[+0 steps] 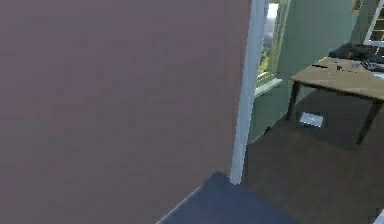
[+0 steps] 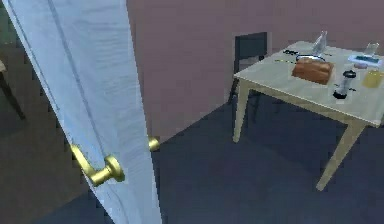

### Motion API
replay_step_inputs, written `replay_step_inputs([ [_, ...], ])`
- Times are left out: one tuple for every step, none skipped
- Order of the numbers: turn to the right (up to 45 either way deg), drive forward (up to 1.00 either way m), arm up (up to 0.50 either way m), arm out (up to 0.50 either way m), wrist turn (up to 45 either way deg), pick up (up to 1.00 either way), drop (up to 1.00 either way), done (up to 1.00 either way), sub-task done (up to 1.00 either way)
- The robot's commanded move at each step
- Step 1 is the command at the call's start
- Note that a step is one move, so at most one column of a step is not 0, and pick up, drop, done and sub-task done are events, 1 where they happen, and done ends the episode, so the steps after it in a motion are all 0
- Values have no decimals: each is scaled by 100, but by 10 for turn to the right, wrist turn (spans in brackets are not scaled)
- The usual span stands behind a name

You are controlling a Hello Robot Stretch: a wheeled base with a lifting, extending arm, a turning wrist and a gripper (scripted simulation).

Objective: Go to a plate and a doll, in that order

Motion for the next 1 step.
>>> replay_step_inputs([
  [180, 0, 0, 0, 0, 0, 0, 0, 0],
])
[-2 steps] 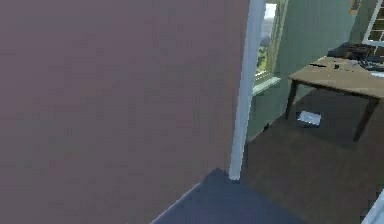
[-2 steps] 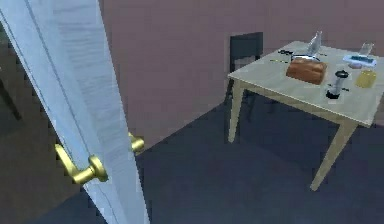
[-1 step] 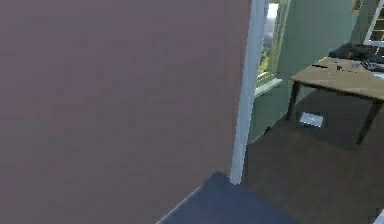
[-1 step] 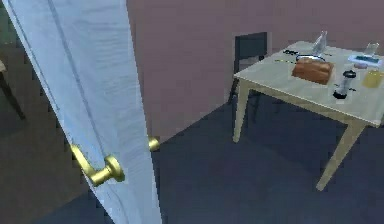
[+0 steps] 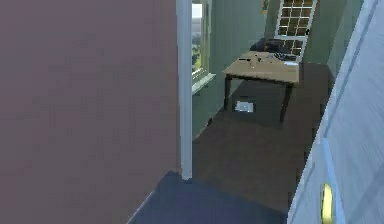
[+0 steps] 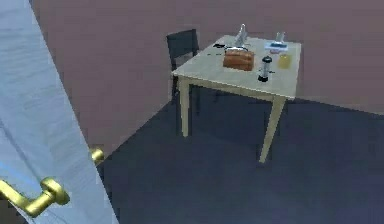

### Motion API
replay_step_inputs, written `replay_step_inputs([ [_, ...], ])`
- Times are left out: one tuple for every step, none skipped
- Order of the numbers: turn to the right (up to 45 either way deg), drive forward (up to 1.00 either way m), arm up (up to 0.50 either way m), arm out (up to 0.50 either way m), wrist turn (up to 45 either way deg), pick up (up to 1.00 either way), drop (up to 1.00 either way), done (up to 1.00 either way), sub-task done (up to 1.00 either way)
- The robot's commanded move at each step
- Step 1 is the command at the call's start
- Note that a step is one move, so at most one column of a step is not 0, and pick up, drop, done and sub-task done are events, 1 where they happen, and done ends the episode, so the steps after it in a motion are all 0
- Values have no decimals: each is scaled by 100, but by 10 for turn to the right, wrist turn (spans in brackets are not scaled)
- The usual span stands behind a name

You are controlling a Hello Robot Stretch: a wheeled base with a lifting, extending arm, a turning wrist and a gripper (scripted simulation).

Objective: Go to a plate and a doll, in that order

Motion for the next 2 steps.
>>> replay_step_inputs([
  [0, 70, 0, 0, 0, 0, 0, 0, 0],
  [240, 0, 0, 0, 0, 0, 0, 0, 0],
])
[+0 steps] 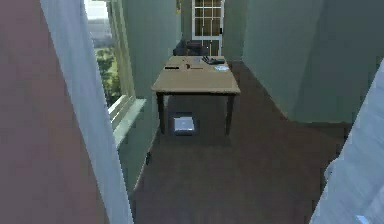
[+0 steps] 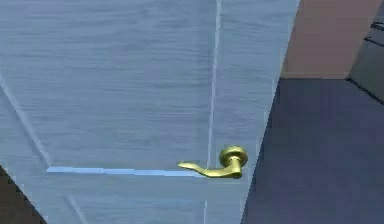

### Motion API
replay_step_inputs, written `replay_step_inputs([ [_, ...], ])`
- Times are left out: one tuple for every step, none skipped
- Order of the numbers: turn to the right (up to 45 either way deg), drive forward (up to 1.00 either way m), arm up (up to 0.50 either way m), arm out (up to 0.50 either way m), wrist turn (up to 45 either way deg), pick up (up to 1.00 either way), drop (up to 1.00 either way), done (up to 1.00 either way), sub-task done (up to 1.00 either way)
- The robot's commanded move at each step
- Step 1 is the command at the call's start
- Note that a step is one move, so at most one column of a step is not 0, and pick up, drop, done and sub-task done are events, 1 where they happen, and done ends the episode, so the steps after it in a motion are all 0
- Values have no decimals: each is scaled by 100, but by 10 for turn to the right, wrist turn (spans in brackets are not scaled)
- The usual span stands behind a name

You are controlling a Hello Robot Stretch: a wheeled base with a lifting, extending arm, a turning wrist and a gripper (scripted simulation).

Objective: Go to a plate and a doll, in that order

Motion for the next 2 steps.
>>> replay_step_inputs([
  [0, 75, 0, 0, 0, 0, 0, 0, 0],
  [330, 0, 0, 0, 0, 0, 0, 0, 0],
])
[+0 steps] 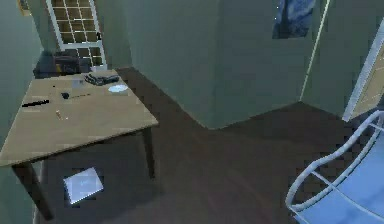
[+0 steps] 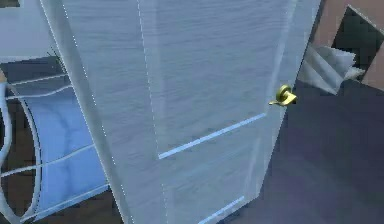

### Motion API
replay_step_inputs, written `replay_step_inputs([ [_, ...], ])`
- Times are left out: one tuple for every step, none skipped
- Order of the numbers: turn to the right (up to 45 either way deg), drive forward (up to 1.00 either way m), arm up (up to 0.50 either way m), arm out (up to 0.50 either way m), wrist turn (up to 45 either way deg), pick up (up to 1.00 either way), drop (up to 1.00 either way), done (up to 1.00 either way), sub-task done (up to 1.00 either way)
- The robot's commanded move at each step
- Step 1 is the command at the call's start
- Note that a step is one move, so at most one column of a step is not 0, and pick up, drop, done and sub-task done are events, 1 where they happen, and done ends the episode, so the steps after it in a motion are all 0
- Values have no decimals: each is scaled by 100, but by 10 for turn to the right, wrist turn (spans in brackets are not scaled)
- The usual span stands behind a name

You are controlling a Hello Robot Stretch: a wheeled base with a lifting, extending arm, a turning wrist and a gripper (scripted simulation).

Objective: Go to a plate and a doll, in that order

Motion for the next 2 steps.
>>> replay_step_inputs([
  [0, 100, 0, 0, 0, 0, 0, 0, 0],
  [60, 0, 0, 0, 0, 0, 0, 0, 0],
])
